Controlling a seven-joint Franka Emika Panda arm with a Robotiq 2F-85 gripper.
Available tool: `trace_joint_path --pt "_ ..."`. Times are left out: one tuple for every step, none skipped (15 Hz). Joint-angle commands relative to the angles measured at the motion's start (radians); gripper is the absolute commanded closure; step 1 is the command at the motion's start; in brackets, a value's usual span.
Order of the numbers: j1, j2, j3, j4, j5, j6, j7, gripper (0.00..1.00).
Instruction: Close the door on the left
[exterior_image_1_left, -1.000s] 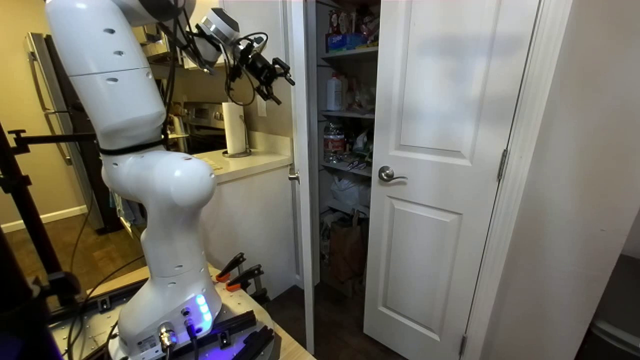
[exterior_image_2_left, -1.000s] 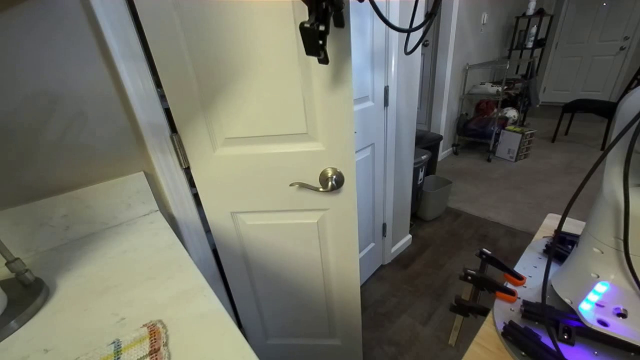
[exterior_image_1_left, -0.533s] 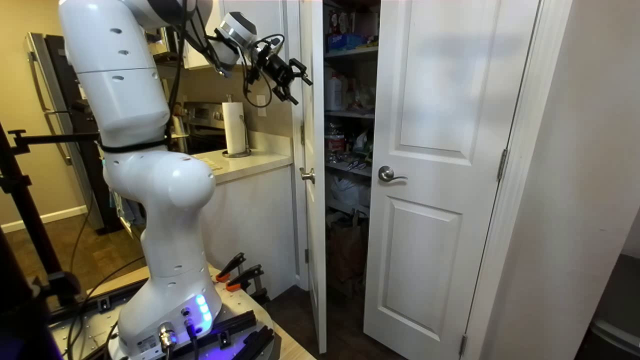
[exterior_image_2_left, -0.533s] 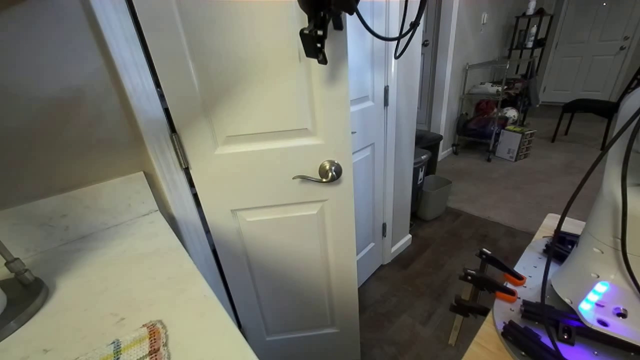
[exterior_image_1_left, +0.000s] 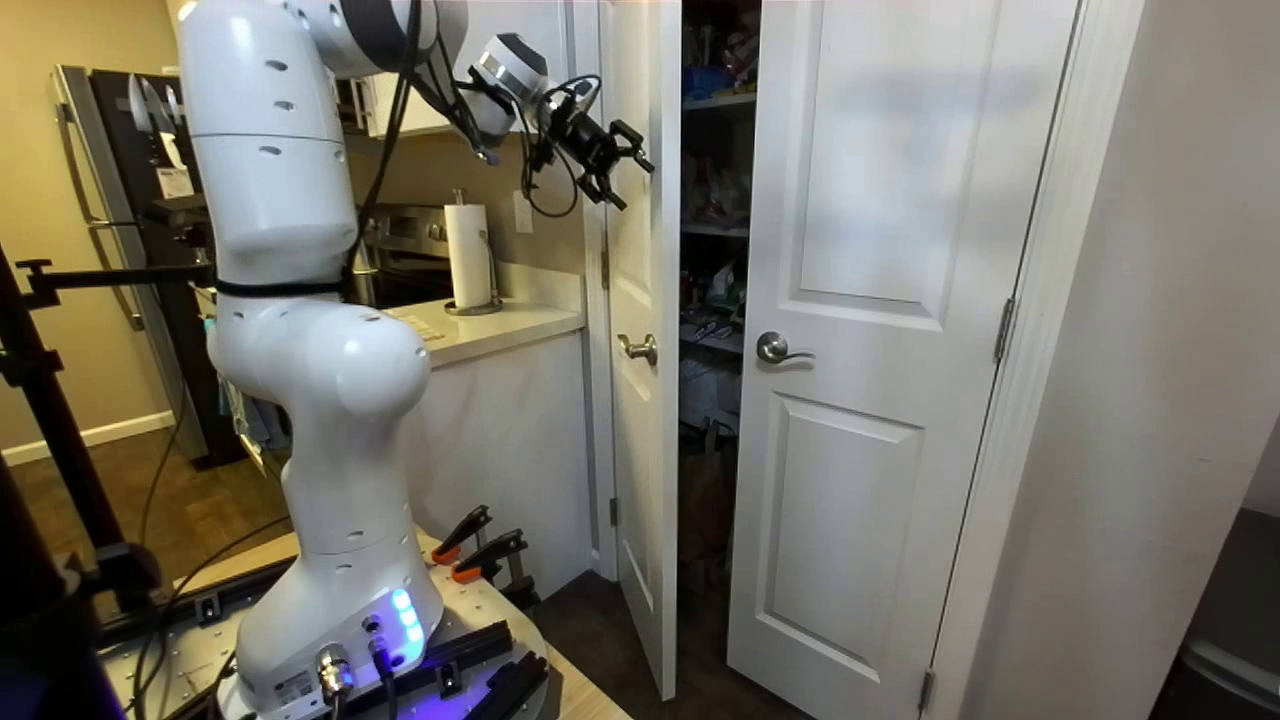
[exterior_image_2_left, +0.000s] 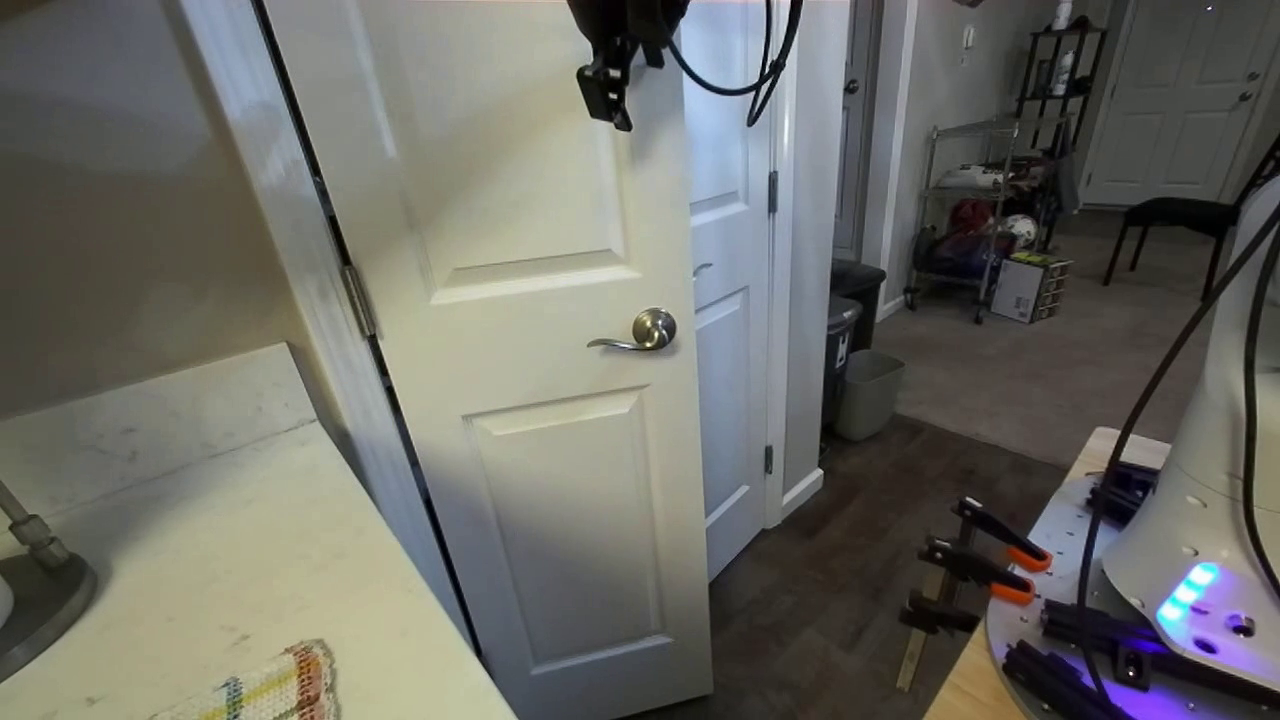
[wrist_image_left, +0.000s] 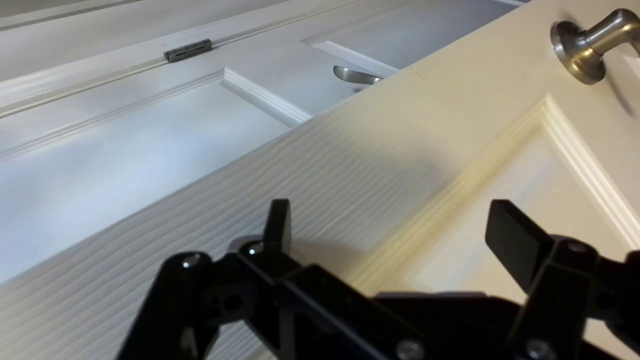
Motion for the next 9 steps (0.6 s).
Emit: trace_joint_path --pt "0.003 0.064 -0.022 0.047 -0.037 0.035 -0.022 0.0" --pt "0.002 0.075 -0.029 0.052 -0.043 0.044 -0.025 0.0" --pt "0.003 0.087 -0.035 0.059 -0.05 0.046 -0.029 0.0" --pt "0.004 0.097 -0.041 0.064 -0.057 0.044 -0.032 0.0" --pt "0.004 0.102 -0.045 0.065 -0.06 0.044 -0.033 0.0" --pt "0.006 0.101 -0.048 0.06 -0.056 0.041 -0.034 0.0" --pt "0.013 0.093 -0.047 0.053 -0.038 0.028 -0.004 0.0" --pt "0.013 0.099 -0.05 0.054 -0.038 0.028 -0.004 0.0" --pt "0.013 0.101 -0.051 0.055 -0.038 0.028 -0.004 0.0"
